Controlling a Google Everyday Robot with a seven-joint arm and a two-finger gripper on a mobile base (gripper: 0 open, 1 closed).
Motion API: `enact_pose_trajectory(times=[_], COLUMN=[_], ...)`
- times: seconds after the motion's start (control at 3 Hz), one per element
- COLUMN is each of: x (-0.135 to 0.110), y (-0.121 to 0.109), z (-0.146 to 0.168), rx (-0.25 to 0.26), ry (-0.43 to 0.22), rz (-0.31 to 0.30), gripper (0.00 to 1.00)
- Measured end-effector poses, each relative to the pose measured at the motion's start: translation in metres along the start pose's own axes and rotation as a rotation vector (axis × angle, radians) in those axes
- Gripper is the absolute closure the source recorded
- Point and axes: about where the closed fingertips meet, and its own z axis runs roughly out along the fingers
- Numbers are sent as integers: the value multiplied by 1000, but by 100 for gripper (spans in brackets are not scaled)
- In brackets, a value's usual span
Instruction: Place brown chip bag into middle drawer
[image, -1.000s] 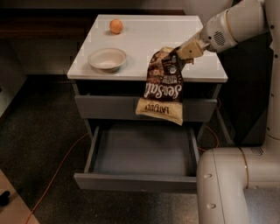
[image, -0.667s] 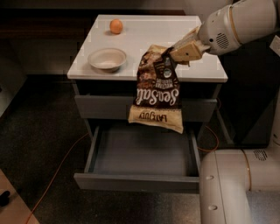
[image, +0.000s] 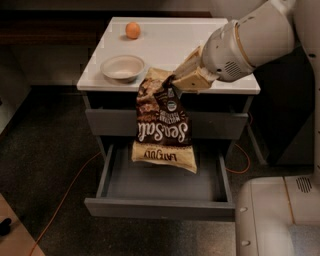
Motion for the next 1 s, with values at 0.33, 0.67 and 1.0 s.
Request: enact_pose_trajectory(times=[0.33,0.67,1.0], x=[-6,-4,14], y=[-3,-13,-28], z=[3,12,35], rx=[8,2,-21], ry=[-22,36,159], rz=[-1,-50,-190], gripper=[100,100,100])
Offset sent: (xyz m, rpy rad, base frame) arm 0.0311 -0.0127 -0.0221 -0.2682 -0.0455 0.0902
